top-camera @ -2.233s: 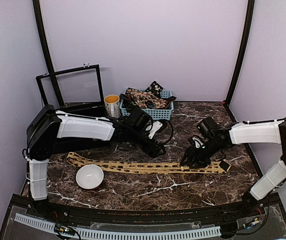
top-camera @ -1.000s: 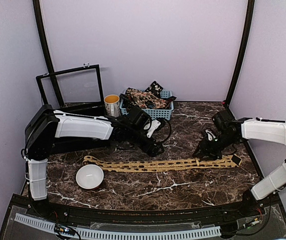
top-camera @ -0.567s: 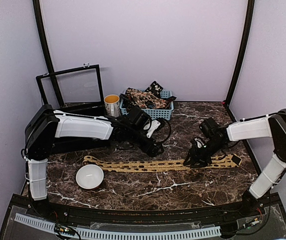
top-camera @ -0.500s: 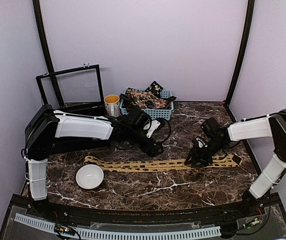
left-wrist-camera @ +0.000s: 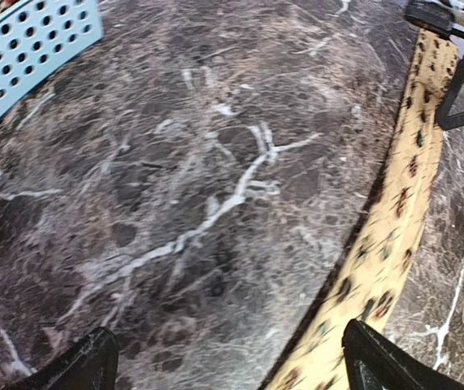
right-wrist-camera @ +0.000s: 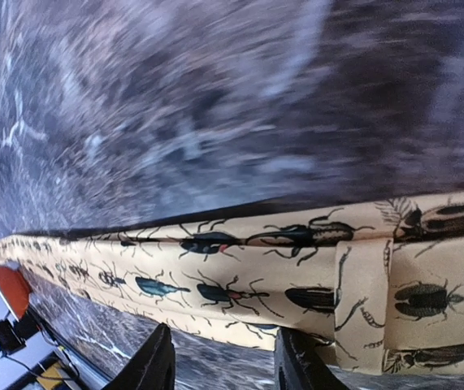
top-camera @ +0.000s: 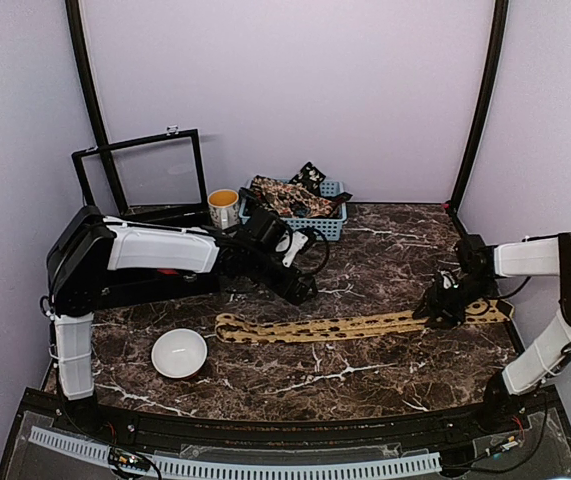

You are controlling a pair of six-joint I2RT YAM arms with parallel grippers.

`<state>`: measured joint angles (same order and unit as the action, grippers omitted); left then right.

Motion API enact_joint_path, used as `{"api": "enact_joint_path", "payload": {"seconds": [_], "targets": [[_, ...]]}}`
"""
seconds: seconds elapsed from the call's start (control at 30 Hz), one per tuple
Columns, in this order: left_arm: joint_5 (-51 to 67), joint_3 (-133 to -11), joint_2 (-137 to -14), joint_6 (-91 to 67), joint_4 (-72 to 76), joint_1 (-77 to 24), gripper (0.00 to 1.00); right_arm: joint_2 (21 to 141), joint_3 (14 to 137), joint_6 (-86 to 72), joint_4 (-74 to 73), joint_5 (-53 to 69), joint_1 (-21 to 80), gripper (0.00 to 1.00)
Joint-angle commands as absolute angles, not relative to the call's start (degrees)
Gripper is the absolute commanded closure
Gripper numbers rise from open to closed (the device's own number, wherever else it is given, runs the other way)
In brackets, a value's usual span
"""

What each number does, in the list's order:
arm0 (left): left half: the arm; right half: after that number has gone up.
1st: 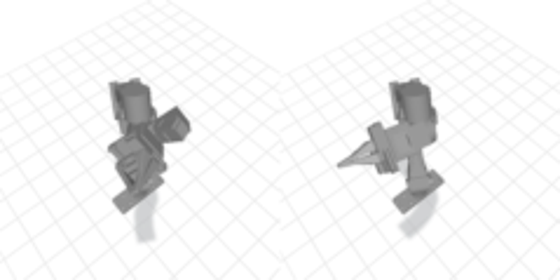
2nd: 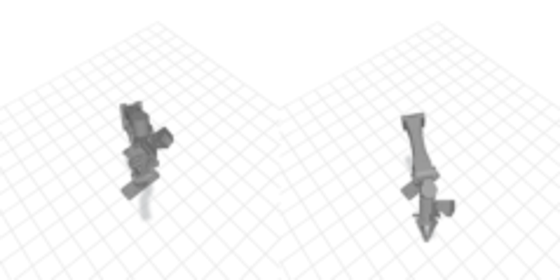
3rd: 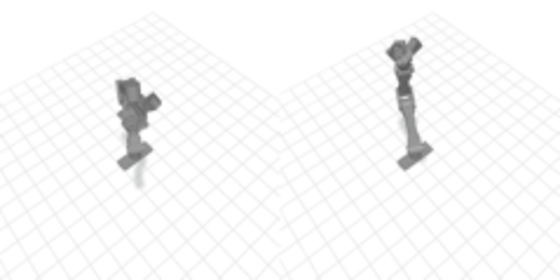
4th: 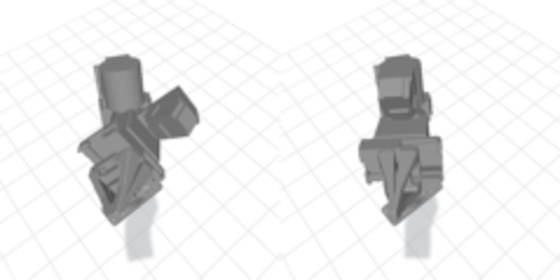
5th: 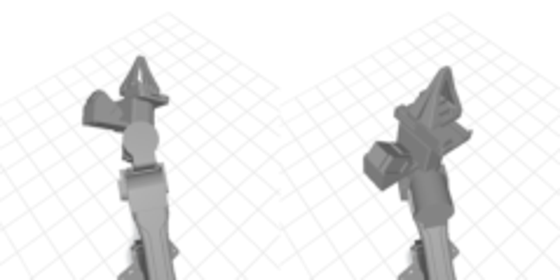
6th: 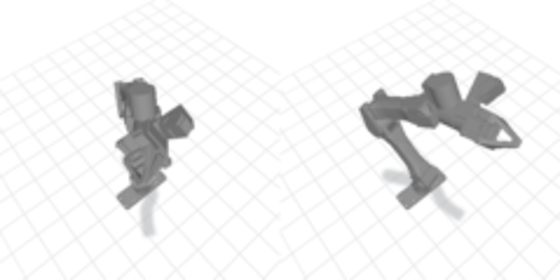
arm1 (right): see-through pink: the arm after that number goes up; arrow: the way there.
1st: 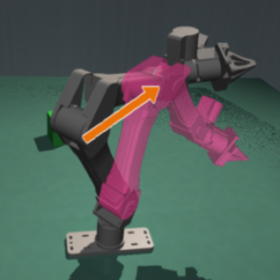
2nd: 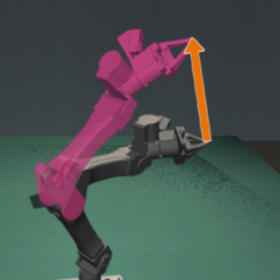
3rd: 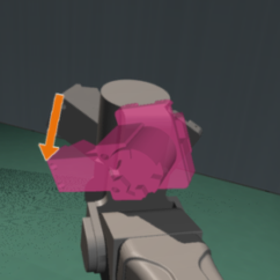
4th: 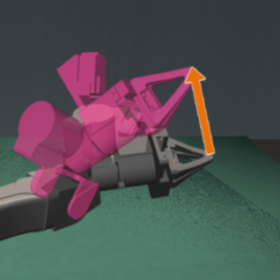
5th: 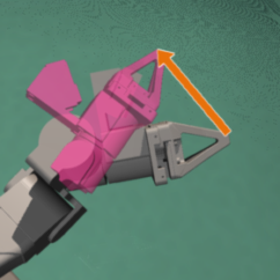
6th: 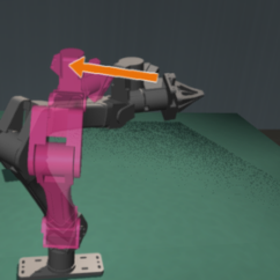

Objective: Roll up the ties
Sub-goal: Move the tie to the center of the board, then smooth out the tie at the center of the board.

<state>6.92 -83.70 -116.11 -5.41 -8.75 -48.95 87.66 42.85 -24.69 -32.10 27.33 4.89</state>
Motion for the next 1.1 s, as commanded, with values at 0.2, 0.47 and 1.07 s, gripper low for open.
{"api": "enact_joint_path", "payload": {"seconds": [0.2,0.47,1.07], "targets": [[3.58,-71.59,-103.15,-9.92,2.43,-46.9,0.01,83.16,39.86,-24.03,-36.06,29.95,-9.16,0.56],[17.72,-67.16,-102.39,-7.91,5.93,-44.6,0.01,79.19,44.93,-22.15,-32.97,35.58,-3.66,0.51],[19.8,-85.77,-124.93,11.08,2.64,-55.13,0.02,85.84,52.73,-21.51,-29.61,36.89,2.72,0.39]]}}
